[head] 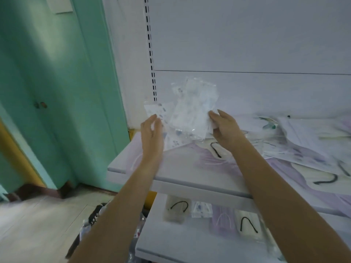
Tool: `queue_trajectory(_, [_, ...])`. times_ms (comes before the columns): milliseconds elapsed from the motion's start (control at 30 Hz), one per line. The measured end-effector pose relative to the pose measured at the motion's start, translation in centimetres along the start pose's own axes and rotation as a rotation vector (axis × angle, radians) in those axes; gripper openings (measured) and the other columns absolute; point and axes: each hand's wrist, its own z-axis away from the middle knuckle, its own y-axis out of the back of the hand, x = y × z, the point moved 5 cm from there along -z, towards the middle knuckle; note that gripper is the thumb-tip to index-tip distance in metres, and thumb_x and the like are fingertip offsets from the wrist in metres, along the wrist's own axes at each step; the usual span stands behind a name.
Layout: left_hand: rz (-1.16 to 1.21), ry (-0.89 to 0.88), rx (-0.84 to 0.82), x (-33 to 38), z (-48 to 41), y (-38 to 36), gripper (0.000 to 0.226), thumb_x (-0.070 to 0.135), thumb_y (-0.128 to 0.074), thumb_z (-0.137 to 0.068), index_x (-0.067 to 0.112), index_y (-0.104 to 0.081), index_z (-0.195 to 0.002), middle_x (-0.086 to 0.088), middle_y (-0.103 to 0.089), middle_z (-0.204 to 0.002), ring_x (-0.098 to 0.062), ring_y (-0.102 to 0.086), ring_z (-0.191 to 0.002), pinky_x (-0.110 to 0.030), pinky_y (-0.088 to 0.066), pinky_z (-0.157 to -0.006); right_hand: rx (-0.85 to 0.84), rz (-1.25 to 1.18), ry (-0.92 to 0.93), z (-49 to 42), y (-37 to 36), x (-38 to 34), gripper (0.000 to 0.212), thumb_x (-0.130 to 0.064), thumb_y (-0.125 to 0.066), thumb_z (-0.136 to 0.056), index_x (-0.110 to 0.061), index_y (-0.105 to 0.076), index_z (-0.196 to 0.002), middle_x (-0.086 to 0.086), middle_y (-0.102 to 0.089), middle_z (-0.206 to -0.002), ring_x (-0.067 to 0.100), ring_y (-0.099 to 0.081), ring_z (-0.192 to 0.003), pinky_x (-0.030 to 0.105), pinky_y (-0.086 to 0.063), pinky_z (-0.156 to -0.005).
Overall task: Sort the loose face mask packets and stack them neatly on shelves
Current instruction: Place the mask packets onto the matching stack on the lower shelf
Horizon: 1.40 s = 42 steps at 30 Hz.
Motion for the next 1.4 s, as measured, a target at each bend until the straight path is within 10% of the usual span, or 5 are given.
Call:
queue_trajectory(300, [-0.02, 0.06, -0.154, -0.8, 0.0, -0.7, 0.053, 0.014, -0.056, -0.087, 0.026, -0.041, -0.137, 0.013, -0.039, -0.133, -0.019, -0.044, -0.129, -0.042, -0.038, -0.108, 0.043, 0.581, 0.11, -0.5, -0.7, 0.5, 0.004, -0.018, -0.059, -0.088, -0.017, -0.057, -0.092, -0.002, -0.057, -0.072, 0.01, -0.049, -0.057, 0.022, -0.041, -0.054])
queue_trajectory(633, [-0.032, 0.06, -0.146, -0.9, -0.2, -0.8, 0.049, 0.012, -0.054, -0.089, 0.026, -0.042, -0.134, 0.006, -0.042, -0.137, -0.005, -0.05, -0.115, -0.026, -0.042, -0.097, -0.053, 0.6, 0.029, -0.5, -1.7, 1.9, 0.018, -0.009, -0.048, -0.085, -0.006, -0.051, -0.067, 0.001, -0.035, -0.058, 0.013, -0.032, -0.051, 0.025, -0.026, -0.053])
queue_trajectory(867, [-0.08, -0.001, -0.166, -0.5, -0.3, -0.9, 0.047, 0.015, -0.057, -0.091, 0.022, -0.043, -0.136, 0.006, -0.042, -0.142, -0.011, -0.036, -0.133, -0.026, -0.029, -0.108, -0.002, 0.763, 0.082, -0.8, -1.4, 1.6, 0.032, -0.021, -0.059, -0.088, 0.01, -0.057, -0.092, 0.017, -0.048, -0.072, 0.017, -0.044, -0.062, 0.027, -0.037, -0.06])
queue_trajectory(1067, [-0.104, 0.016, -0.227, -0.5, -0.2, -1.2, 0.046, 0.013, -0.053, -0.093, 0.022, -0.043, -0.137, 0.009, -0.043, -0.141, -0.004, -0.039, -0.127, -0.023, -0.03, -0.106, -0.02, 0.707, 0.09, -0.8, -1.8, 1.8, 0.023, -0.033, -0.056, -0.09, -0.02, -0.055, -0.072, -0.01, -0.059, -0.065, 0.003, -0.055, -0.051, 0.017, -0.044, -0.052])
queue_trajectory(1400, [-0.023, 0.107, 0.175, -1.0, -0.8, 1.3, 0.05, 0.003, -0.05, -0.088, 0.015, -0.041, -0.136, 0.0, -0.044, -0.136, -0.021, -0.048, -0.122, -0.03, -0.04, -0.102, -0.263, 1.465, -0.033, -1.4, -0.7, 4.1, 0.059, -0.041, -0.058, -0.082, -0.019, -0.044, -0.135, 0.005, -0.045, -0.141, 0.026, -0.039, -0.13, 0.041, -0.037, -0.104])
